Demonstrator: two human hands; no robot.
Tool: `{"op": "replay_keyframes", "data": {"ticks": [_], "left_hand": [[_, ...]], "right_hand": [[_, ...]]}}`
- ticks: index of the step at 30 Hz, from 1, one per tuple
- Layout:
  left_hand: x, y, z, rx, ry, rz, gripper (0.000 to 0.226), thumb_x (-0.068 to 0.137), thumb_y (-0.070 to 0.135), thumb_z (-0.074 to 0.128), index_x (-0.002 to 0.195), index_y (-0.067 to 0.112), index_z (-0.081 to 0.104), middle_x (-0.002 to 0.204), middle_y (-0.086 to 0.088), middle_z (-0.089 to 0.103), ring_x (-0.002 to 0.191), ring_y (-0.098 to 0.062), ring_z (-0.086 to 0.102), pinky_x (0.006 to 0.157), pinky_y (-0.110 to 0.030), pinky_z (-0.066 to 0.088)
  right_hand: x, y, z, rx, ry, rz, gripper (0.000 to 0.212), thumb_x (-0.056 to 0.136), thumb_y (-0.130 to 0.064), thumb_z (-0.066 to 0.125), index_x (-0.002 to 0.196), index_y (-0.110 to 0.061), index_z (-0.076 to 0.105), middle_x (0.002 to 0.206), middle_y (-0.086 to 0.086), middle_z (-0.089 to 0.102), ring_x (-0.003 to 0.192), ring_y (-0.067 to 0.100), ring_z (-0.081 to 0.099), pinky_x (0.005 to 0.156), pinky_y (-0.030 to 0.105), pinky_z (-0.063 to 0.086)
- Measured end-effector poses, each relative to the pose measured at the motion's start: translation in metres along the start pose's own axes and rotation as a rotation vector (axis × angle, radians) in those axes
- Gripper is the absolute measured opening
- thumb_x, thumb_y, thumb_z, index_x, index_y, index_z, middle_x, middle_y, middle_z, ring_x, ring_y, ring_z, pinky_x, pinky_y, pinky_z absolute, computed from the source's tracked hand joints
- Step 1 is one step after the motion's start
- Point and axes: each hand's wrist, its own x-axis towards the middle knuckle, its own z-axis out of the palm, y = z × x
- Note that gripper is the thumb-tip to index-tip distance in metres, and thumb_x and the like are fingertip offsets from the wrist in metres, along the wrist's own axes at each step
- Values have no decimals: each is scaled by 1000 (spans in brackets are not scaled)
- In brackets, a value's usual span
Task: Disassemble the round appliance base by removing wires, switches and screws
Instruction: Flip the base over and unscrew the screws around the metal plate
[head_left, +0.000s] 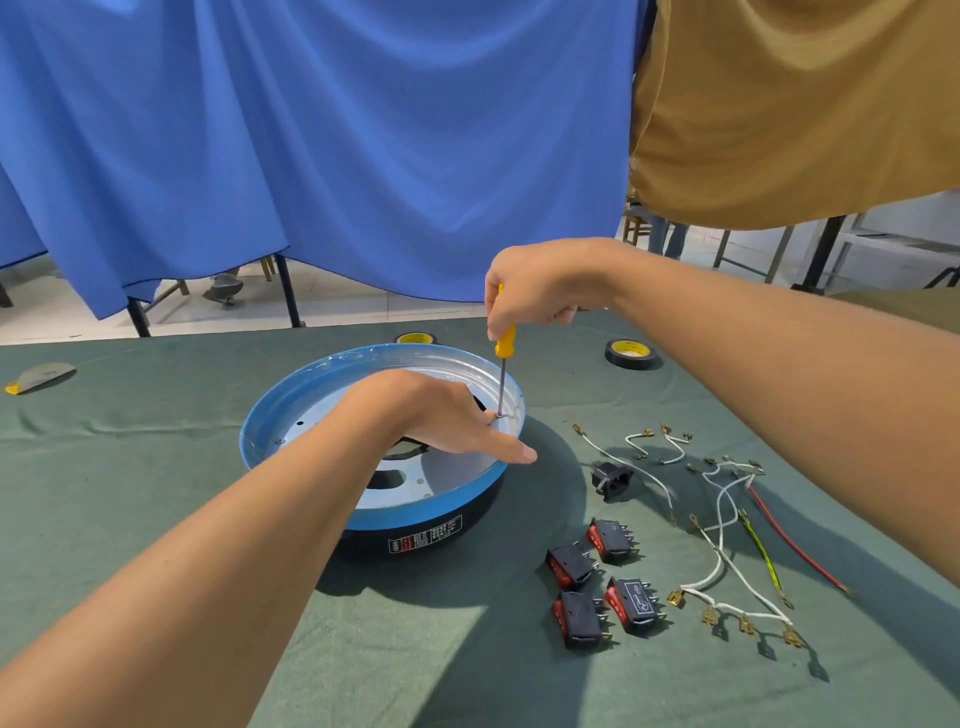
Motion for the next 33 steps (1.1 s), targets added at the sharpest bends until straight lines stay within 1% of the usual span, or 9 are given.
{"op": "replay_keyframes", "data": {"ticks": [4,9,11,13,15,19,25,29,33], "left_hand": [[0,0,0,-3,-2,0,95,70,92,24,150,41,19,155,0,28,140,-31,26,106,-49,25],[1,0,0,-13,1,1,95,69,93,24,150,42,19,154,0,28,139,-31,27,105,-47,26],[1,0,1,-11,4,4,94,69,92,24,149,43,19,155,1,28,140,-30,26,106,-47,25],[1,-1,1,-3,4,6,94,70,92,24,149,43,19,155,0,27,140,-31,26,106,-48,26],[0,-1,0,1,4,7,95,70,93,23,150,42,18,155,0,27,140,-31,26,106,-48,26],[0,0,1,-10,9,12,94,71,92,24,149,41,19,154,-1,29,138,-31,28,104,-46,28],[0,1,2,-10,1,1,95,70,92,23,150,40,19,154,-2,28,138,-33,28,105,-48,28],[-2,1,1,-17,10,5,93,72,91,24,150,41,20,153,-2,31,137,-31,29,103,-45,28],[-5,2,1,-21,15,2,90,74,89,25,150,41,19,154,-2,29,138,-30,28,104,-45,27]], "right_hand": [[1,-1,4,-127,116,14,55,93,-50,49,56,-10,46,50,4,41,45,20,38,45,24,31],[-1,0,3,16,28,17,15,85,-22,60,83,-7,64,60,6,49,49,19,39,44,24,33],[-3,1,0,43,-7,25,22,86,-28,63,84,-7,64,55,3,47,46,18,38,42,23,32],[-4,0,1,-43,31,32,45,90,-45,56,64,-9,52,44,1,41,41,19,36,44,24,32],[-3,1,4,-91,110,37,53,94,-44,49,54,-11,39,37,0,35,39,19,33,45,24,29],[-5,0,5,-49,90,54,24,81,-19,56,61,-10,45,50,5,37,42,20,30,43,22,26],[-6,-1,7,-113,140,57,38,91,-28,50,58,-11,40,53,4,39,48,19,33,46,25,26],[-7,-1,6,-83,117,48,25,84,-18,56,62,-10,47,57,7,42,50,21,36,46,25,28],[-6,-3,5,-45,64,29,19,80,-29,63,77,-11,57,65,8,46,56,23,39,48,26,32]]}}
